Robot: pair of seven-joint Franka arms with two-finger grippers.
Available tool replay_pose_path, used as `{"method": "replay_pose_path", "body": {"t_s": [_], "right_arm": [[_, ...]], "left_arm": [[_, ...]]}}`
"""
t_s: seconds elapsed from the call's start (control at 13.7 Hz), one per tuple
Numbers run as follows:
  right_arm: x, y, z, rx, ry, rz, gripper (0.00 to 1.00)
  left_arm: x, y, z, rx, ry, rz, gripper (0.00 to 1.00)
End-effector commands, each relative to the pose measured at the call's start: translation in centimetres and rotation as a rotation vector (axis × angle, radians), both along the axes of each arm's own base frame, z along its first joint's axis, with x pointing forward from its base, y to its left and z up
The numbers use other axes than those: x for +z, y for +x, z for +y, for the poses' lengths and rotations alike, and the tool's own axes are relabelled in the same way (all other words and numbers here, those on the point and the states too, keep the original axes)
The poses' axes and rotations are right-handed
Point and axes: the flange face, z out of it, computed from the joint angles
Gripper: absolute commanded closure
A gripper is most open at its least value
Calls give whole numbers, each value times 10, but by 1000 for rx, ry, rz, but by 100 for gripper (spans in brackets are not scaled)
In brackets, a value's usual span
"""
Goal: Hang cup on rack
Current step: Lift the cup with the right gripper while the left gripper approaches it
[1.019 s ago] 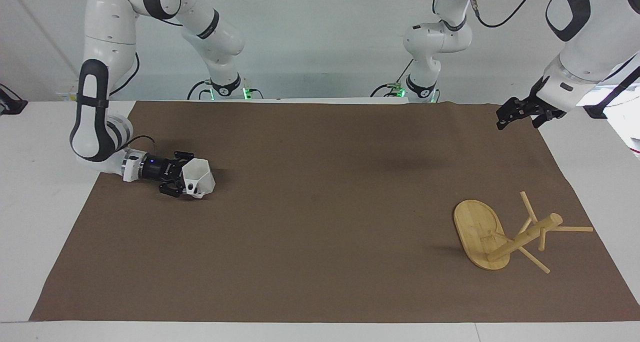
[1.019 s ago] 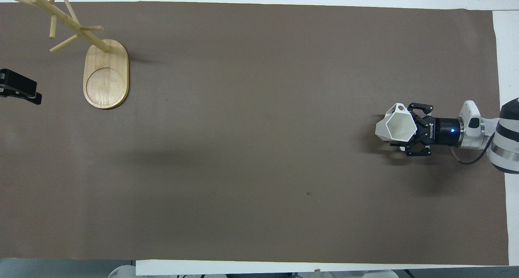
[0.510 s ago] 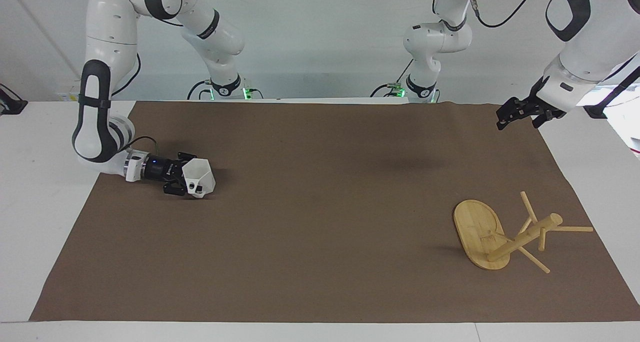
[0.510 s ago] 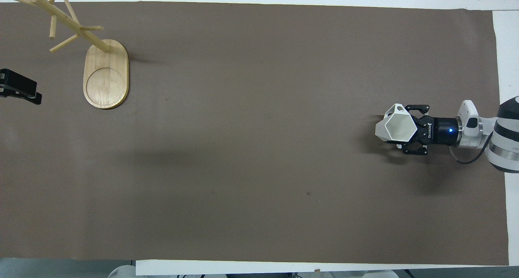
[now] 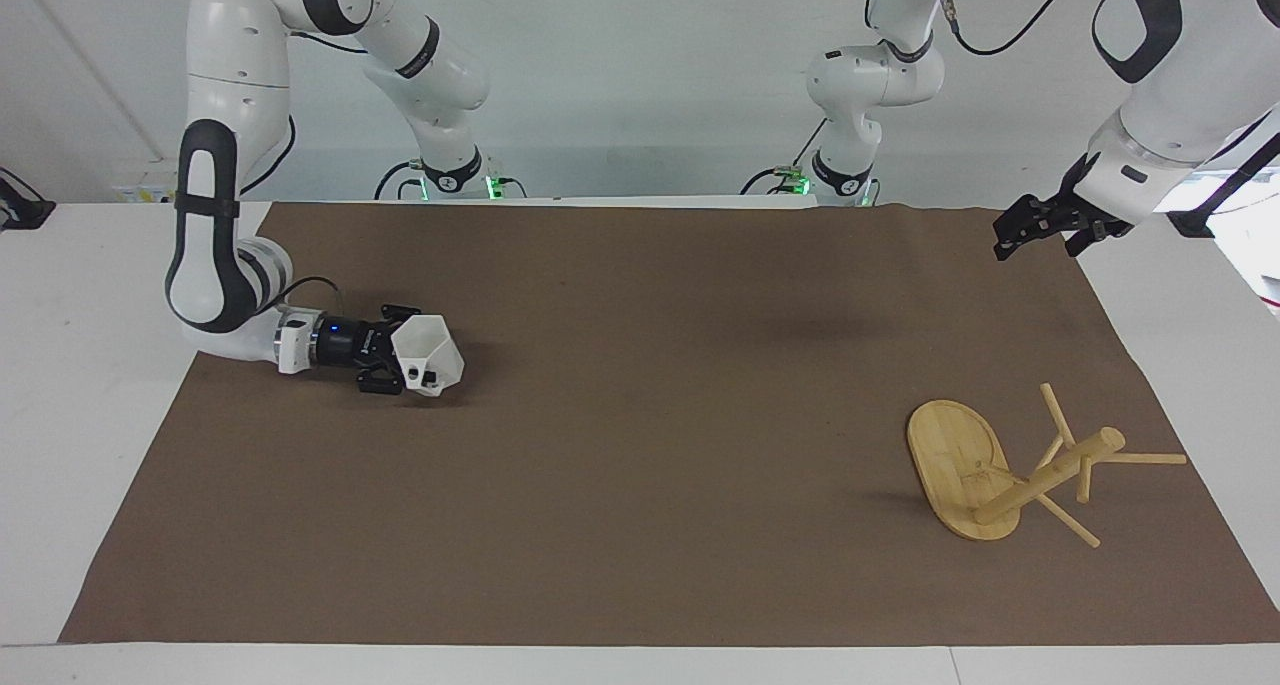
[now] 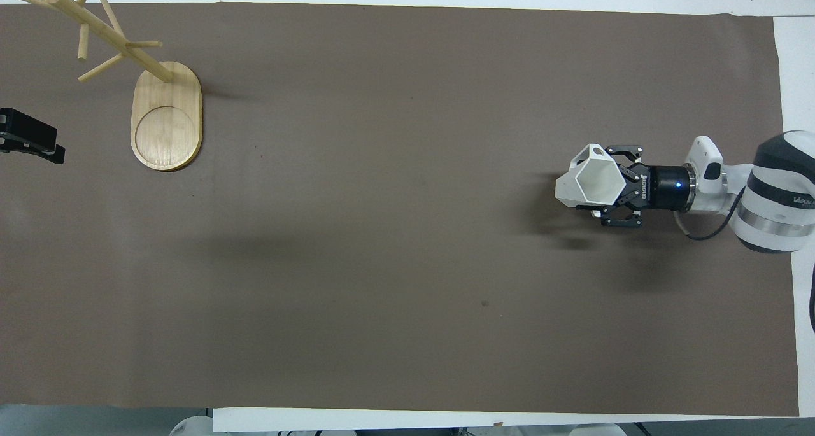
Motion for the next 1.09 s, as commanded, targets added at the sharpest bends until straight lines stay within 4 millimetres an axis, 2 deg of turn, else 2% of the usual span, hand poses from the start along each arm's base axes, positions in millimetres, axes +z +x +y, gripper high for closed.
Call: {"method": "replay_pose_path", "body": {"t_s": [0.0, 0.15, 0.22, 0.29, 0.44, 0.58, 0.66, 0.8, 0.95, 1.02], "right_arm": [[35, 18, 56, 20, 58, 1, 85], [59, 25, 108, 16, 94, 75, 85], [64, 28, 129, -4, 69, 73, 85], [72, 29, 156, -23, 51, 60, 85], [74, 28, 205, -61, 32, 68, 85], [88, 15, 269, -103, 41, 107, 84], [94, 8, 289, -120, 31, 117, 84], [109, -3, 314, -163, -12, 128, 84], [119, -12, 329, -174, -46, 126, 83], [119, -13, 330, -178, -53, 124, 83]], "left_arm": [[1, -1, -5, 17, 17, -17, 0], [-6, -1, -33, 6, 10, -55, 0], [-7, -5, -47, 9, 6, -73, 0], [-11, -10, -78, 40, 9, -90, 0], [-9, -16, -126, 105, 4, -135, 0], [-6, -33, -180, 120, -2, -151, 0], [-5, -39, -201, 134, -10, -167, 0], [-7, -49, -234, 158, -19, -182, 1], [-12, -51, -250, 166, -18, -183, 1], [-8, -51, -253, 172, -22, -190, 1]]}}
